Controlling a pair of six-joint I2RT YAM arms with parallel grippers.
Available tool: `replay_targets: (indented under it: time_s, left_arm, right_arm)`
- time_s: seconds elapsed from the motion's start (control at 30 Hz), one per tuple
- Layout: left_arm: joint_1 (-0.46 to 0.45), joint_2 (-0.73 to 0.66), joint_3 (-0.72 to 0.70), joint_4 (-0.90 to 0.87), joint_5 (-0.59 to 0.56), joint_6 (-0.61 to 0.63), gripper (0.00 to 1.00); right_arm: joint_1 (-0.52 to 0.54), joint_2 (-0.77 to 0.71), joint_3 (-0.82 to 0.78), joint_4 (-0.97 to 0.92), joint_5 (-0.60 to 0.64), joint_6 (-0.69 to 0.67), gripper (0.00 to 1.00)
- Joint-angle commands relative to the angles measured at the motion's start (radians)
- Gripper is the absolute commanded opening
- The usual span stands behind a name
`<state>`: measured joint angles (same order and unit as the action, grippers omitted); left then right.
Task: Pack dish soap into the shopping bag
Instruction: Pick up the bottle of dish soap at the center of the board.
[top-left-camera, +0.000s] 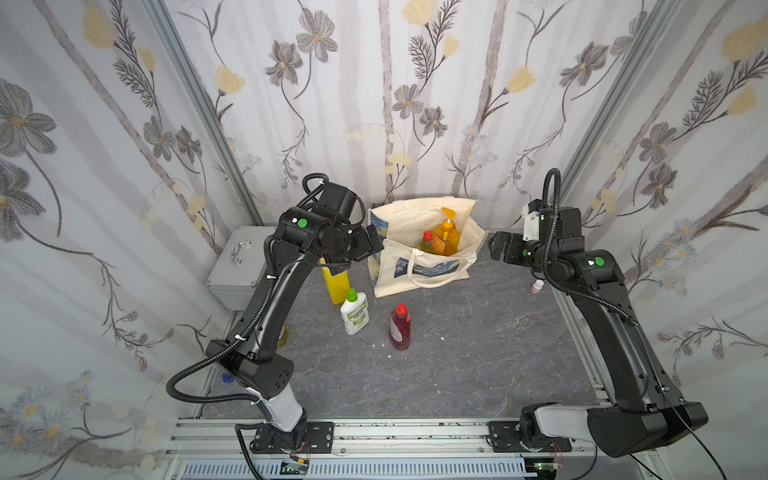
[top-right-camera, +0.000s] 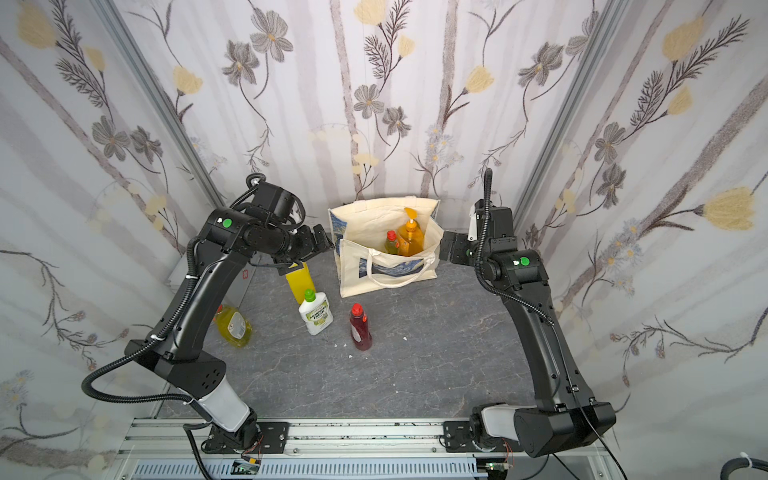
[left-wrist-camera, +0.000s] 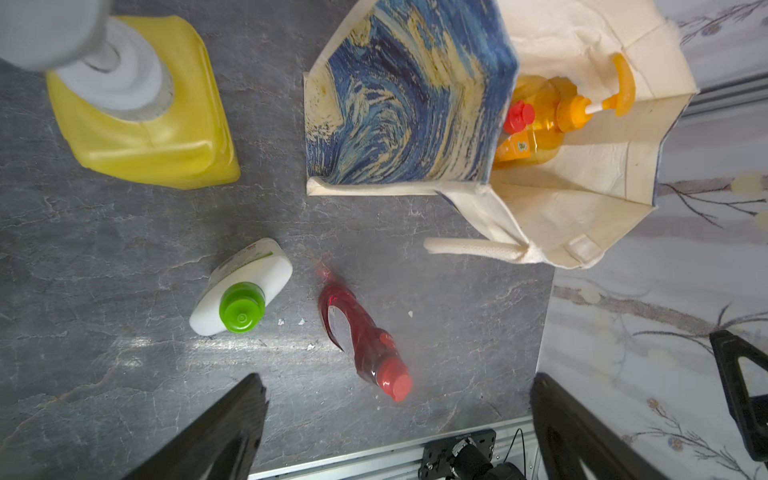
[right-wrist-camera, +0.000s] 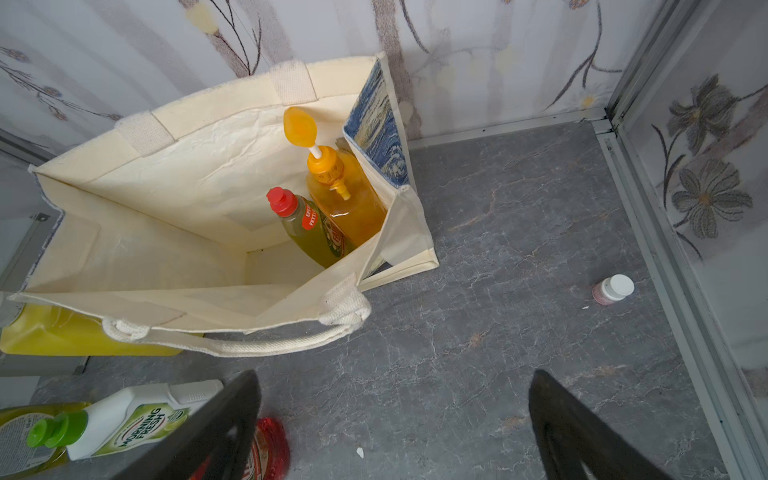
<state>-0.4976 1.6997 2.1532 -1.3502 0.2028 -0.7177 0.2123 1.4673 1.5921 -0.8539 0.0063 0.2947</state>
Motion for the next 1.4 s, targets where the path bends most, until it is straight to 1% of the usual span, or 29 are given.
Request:
replay_targets:
  time_s: [0.0, 0.13, 0.23, 0.33, 0.47, 0.53, 0.63, 0.77, 0.9, 1.0, 1.07, 1.2, 1.37]
  left_arm:
    - [-0.047, -0.005, -0.021, -0.096, -0.021, 0.020, 1.00]
    - [-0.101, -0.022, -0.089, -0.171, -0.057, 0.014, 1.00]
    - [-0.151, -0.049, -0.149, -0.173, -0.080, -0.035, 1.00]
    - [-0.207, -0.048, -0.188, -0.165, -0.097, -0.097, 1.00]
    - [-0.291, 0.004, -0.155, -0.168, -0.133, -0.154, 1.00]
    - [-0.319, 0.039, -0.132, -0.180, -0.147, -0.184, 1.00]
    - [-0.346, 0.106, -0.095, -0.196, -0.171, -0.217, 1.00]
    - [-0.358, 0.196, -0.051, -0.241, -0.207, -0.277, 1.00]
    - [-0.363, 0.230, -0.058, -0.217, -0.208, -0.311, 1.00]
    - [-0.363, 0.255, -0.061, -0.200, -0.207, -0.312, 1.00]
    - [-0.362, 0.271, -0.061, -0.191, -0.216, -0.304, 1.00]
    - [-0.362, 0.305, -0.071, -0.156, -0.214, -0.306, 1.00]
    - [-0.364, 0.315, -0.114, -0.090, -0.212, -0.331, 0.96]
  right_arm:
    - [-0.003, -0.024, -0.037, -0.026, -0.057, 0.033, 1.00]
    - [-0.002, -0.073, -0.130, 0.008, -0.121, 0.079, 1.00]
    - [-0.002, -0.111, -0.202, 0.023, -0.158, 0.125, 1.00]
    - [-0.001, -0.156, -0.280, 0.037, -0.168, 0.147, 1.00]
    - [-0.001, -0.228, -0.369, 0.048, -0.173, 0.156, 1.00]
    - [-0.001, -0.256, -0.402, 0.045, -0.177, 0.156, 1.00]
    - [-0.001, -0.293, -0.444, 0.027, -0.214, 0.150, 1.00]
    - [-0.002, -0.370, -0.499, 0.012, -0.284, 0.158, 1.00]
    - [-0.001, -0.471, -0.550, 0.009, -0.328, 0.178, 1.00]
    - [-0.001, -0.534, -0.579, -0.006, -0.355, 0.178, 1.00]
    - [-0.001, -0.562, -0.585, -0.026, -0.355, 0.164, 1.00]
    - [-0.001, -0.586, -0.544, -0.089, -0.330, 0.112, 1.00]
    - [-0.001, -0.619, -0.541, -0.124, -0.312, 0.082, 1.00]
